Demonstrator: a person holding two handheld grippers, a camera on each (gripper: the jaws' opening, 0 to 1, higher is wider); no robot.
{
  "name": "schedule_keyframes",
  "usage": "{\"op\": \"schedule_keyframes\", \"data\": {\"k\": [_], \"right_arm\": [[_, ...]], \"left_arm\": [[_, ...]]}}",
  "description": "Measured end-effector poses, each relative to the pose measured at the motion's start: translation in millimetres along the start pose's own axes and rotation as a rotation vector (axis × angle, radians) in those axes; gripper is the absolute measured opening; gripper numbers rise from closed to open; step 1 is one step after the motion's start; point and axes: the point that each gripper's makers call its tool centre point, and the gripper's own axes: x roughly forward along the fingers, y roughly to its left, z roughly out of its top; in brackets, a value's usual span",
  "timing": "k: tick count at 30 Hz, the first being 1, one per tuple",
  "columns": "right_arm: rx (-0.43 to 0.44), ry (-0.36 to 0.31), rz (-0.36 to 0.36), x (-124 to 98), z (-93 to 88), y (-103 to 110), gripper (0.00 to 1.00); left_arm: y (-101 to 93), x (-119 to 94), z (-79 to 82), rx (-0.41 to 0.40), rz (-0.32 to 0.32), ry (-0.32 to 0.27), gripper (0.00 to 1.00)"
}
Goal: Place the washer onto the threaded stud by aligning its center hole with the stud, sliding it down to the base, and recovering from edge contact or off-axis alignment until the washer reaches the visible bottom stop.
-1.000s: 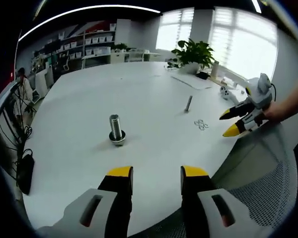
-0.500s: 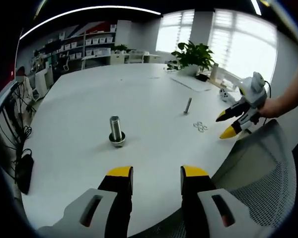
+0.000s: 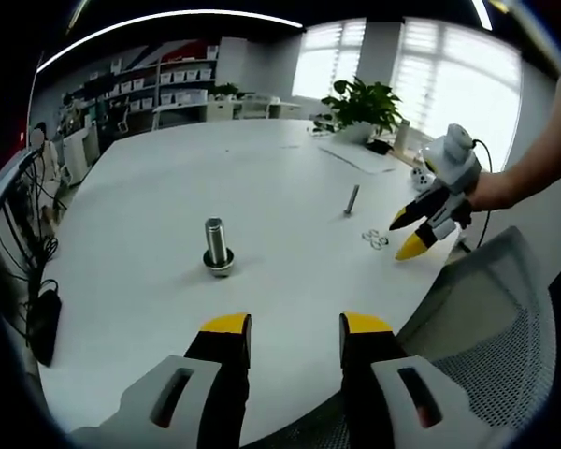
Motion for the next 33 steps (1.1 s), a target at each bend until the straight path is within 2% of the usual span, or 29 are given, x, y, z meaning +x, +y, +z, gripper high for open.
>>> {"op": "schedule_keyframes", "data": {"k": [6, 11, 15, 18, 21, 24, 25, 29, 32, 33], "right_arm": [[-0.038, 0.045, -0.014, 3.1, -1.3, -7.2, 0.54], [-0.037, 0.063, -0.031, 4.8, -0.2, -10.8, 0.54], [-0.04, 0.079, -0.026, 6.1, 1.0, -12.1, 0.42], [-0.036, 0.091, -0.027, 8.0, 3.2, -15.9, 0.39], [-0.066, 0.12, -0.016, 8.1, 2.7, -13.3, 0.32], [-0.19, 0.167, -0.032, 7.9, -0.2, -12.8, 0.31], [-0.184, 0.142, -0.028, 9.0, 2.9, -9.0, 0.3], [-0.198, 0.169, -0.01, 10.5, 1.1, -7.5, 0.26], [-0.274, 0.19, 0.013, 10.5, 1.5, -5.3, 0.25], [-0.269, 0.195, 0.015, 10.7, 1.5, -6.1, 0.25]], "left_arm": [[-1.8, 0.0, -1.0, 0.004, -0.007, 0.008, 0.36], [-2.3, -0.5, -0.3, 0.015, -0.006, 0.005, 0.34], [-1.5, 0.1, -1.4, 0.009, -0.004, 0.006, 0.34], [-2.2, 0.1, -1.5, 0.009, -0.007, 0.005, 0.34], [-2.7, 0.4, -1.9, 0.014, -0.008, 0.009, 0.34], [-2.3, 0.4, -1.8, 0.014, -0.006, 0.01, 0.34], [-2.4, 0.5, -1.7, 0.012, -0.007, 0.009, 0.34], [-2.4, 0.4, -0.4, 0.008, -0.008, 0.002, 0.34], [-3.5, 0.6, -0.8, 0.011, -0.011, 0.004, 0.34], [-3.7, 0.9, -0.9, 0.012, -0.012, 0.004, 0.34]]}}
